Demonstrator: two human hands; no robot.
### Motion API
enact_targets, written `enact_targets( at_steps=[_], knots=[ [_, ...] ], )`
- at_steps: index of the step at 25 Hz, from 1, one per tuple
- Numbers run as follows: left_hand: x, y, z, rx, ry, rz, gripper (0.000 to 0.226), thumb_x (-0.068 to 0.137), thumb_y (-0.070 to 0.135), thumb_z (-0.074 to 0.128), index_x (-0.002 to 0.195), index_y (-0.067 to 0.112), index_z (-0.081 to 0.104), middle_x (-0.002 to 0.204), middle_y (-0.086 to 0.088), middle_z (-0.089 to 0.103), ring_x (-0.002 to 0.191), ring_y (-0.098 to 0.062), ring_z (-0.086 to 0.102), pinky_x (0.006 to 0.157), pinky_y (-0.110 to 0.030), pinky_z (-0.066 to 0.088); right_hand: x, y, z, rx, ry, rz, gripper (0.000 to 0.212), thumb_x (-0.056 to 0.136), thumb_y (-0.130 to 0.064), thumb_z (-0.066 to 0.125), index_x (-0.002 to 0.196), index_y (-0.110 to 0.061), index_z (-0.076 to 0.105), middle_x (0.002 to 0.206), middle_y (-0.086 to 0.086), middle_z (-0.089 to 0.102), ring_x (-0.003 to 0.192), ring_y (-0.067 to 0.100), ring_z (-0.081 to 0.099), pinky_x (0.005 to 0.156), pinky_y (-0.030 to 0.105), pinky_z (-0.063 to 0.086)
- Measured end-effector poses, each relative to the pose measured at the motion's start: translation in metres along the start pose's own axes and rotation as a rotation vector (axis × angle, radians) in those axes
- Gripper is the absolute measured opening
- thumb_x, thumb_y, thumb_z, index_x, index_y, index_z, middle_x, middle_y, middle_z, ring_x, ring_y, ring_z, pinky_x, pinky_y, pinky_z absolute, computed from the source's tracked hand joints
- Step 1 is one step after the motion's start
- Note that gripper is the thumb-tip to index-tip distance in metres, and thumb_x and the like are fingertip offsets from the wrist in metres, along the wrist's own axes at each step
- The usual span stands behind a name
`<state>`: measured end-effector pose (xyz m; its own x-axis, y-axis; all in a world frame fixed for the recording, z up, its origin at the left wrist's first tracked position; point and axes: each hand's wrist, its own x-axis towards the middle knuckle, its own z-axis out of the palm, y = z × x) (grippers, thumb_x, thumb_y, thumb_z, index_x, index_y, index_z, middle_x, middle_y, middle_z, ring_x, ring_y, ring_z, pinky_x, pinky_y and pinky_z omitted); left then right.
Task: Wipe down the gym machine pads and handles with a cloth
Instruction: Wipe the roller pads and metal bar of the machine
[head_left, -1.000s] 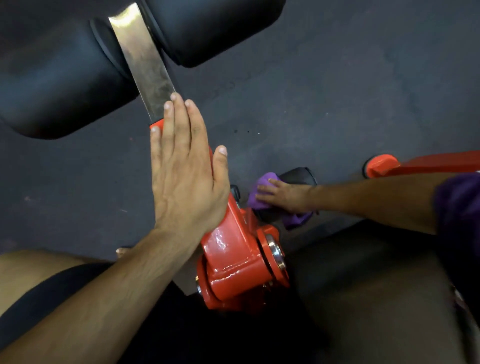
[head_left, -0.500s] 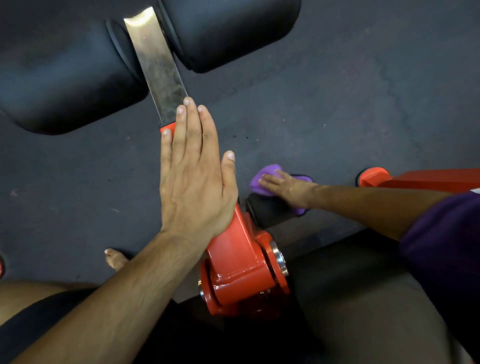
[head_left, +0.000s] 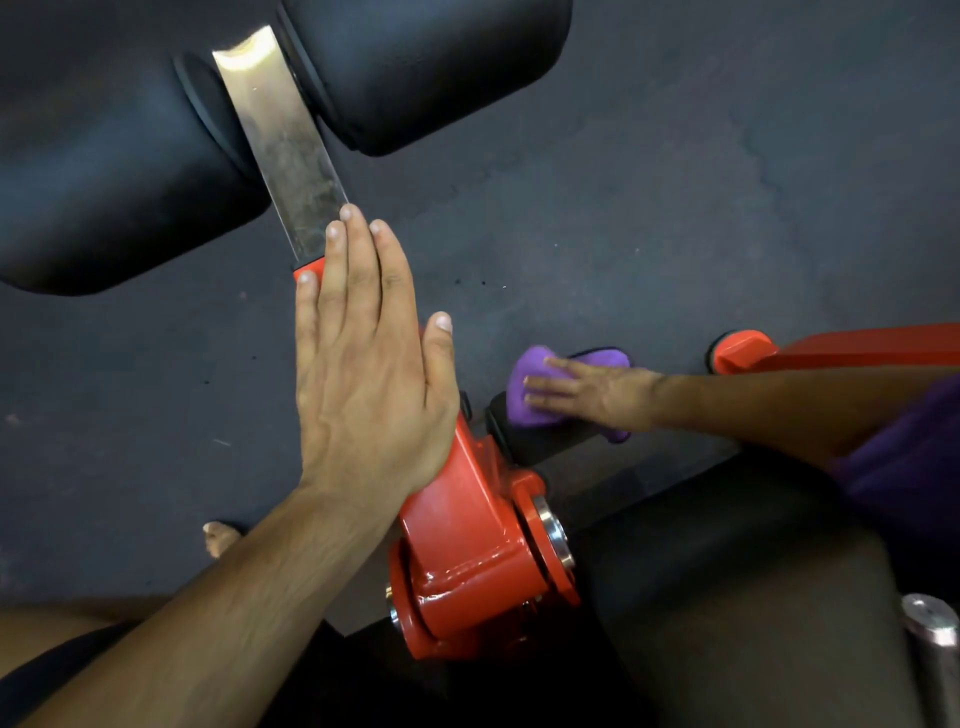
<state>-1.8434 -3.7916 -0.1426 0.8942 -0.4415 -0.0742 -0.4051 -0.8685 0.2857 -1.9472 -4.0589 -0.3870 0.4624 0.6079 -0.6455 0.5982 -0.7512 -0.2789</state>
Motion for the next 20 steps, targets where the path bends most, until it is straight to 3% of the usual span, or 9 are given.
enact_targets(
  at_steps=[2, 4, 8, 9, 12, 14, 15, 17, 20],
  knots=[
    [0.001, 0.002, 0.001, -0.001, 0.001, -0.001, 0.069, 0.105, 0.036, 0.025, 0.164, 0.004, 0.007, 0.173, -0.012, 0.0, 0.16, -0.02, -0.005, 0.13, -0.044, -0.001, 0.008, -0.015, 0.011, -0.107, -0.192, -0.159, 0.144, 0.05, -0.012, 0.091, 0.16, -0.021, -0.001, 0.169, 0.003, -0.007, 0.153, 0.043, 0.004, 0.118, 0.06, 0.028],
    [0.0, 0.002, 0.001, -0.004, -0.001, -0.007, 0.069, 0.105, 0.036, 0.025, 0.164, 0.004, 0.007, 0.173, -0.012, 0.0, 0.16, -0.02, -0.005, 0.13, -0.044, -0.001, 0.019, -0.009, 0.011, -0.121, -0.19, -0.155, 0.148, 0.044, -0.019, 0.095, 0.161, -0.018, 0.004, 0.169, 0.005, -0.004, 0.152, 0.044, 0.005, 0.119, 0.057, 0.027],
    [0.001, 0.002, 0.002, -0.004, 0.002, -0.004, 0.07, 0.105, 0.037, 0.026, 0.164, 0.004, 0.008, 0.173, -0.012, 0.001, 0.16, -0.02, -0.005, 0.13, -0.044, 0.0, 0.054, 0.014, -0.05, 0.07, -0.101, 0.042, 0.083, 0.09, -0.013, 0.066, 0.16, -0.017, 0.021, 0.167, 0.006, 0.016, 0.151, 0.033, 0.02, 0.121, 0.038, 0.023],
    [0.001, 0.002, 0.002, -0.005, 0.007, -0.004, 0.07, 0.105, 0.037, 0.027, 0.164, 0.004, 0.008, 0.173, -0.012, 0.001, 0.16, -0.02, -0.005, 0.13, -0.044, 0.001, 0.062, 0.014, -0.051, 0.062, -0.087, 0.032, 0.077, 0.093, -0.012, 0.061, 0.16, -0.018, 0.022, 0.167, 0.005, 0.018, 0.151, 0.032, 0.022, 0.122, 0.04, 0.023],
    [0.002, -0.001, 0.003, -0.003, 0.024, -0.002, 0.07, 0.105, 0.038, 0.028, 0.164, 0.004, 0.009, 0.173, -0.011, 0.002, 0.16, -0.019, -0.004, 0.13, -0.043, 0.0, 0.064, -0.006, -0.039, -0.067, -0.1, -0.156, 0.11, 0.069, -0.015, 0.082, 0.16, -0.025, 0.02, 0.168, -0.002, 0.014, 0.151, 0.028, 0.024, 0.123, 0.041, 0.023],
    [0.0, 0.0, 0.002, -0.01, 0.017, -0.001, 0.07, 0.105, 0.039, 0.026, 0.164, 0.005, 0.009, 0.173, -0.011, 0.002, 0.16, -0.019, -0.004, 0.13, -0.043, -0.001, 0.034, -0.005, -0.046, -0.022, -0.201, -0.197, 0.088, 0.087, -0.023, 0.072, 0.155, -0.043, 0.021, 0.167, -0.011, 0.009, 0.15, 0.018, 0.021, 0.122, 0.033, 0.018],
    [0.0, 0.0, 0.003, -0.011, 0.015, 0.003, 0.071, 0.105, 0.04, 0.025, 0.164, 0.004, 0.008, 0.173, -0.011, 0.001, 0.16, -0.019, -0.005, 0.13, -0.043, -0.001, 0.019, 0.001, -0.047, 0.028, -0.245, -0.178, 0.08, 0.095, -0.021, 0.063, 0.152, -0.047, 0.014, 0.166, -0.015, 0.001, 0.149, 0.013, 0.017, 0.121, 0.028, 0.016],
    [0.001, 0.0, 0.003, -0.009, 0.007, 0.005, 0.071, 0.105, 0.041, 0.024, 0.164, 0.004, 0.008, 0.173, -0.011, 0.002, 0.16, -0.019, -0.005, 0.13, -0.043, -0.001, -0.017, 0.027, -0.038, -0.071, -0.3, -0.025, 0.098, 0.093, -0.01, 0.064, 0.156, -0.034, -0.007, 0.163, -0.013, -0.018, 0.15, 0.009, 0.003, 0.117, 0.024, 0.013],
    [0.001, -0.002, 0.003, -0.027, 0.022, 0.001, 0.071, 0.106, 0.041, 0.024, 0.164, 0.004, 0.008, 0.173, -0.012, 0.002, 0.16, -0.02, -0.004, 0.13, -0.043, -0.002, -0.058, 0.067, -0.036, -0.081, -0.257, 0.167, 0.121, 0.086, 0.002, 0.065, 0.148, -0.03, -0.033, 0.167, -0.002, -0.021, 0.156, 0.028, 0.0, 0.121, 0.035, 0.02]
  ],
)
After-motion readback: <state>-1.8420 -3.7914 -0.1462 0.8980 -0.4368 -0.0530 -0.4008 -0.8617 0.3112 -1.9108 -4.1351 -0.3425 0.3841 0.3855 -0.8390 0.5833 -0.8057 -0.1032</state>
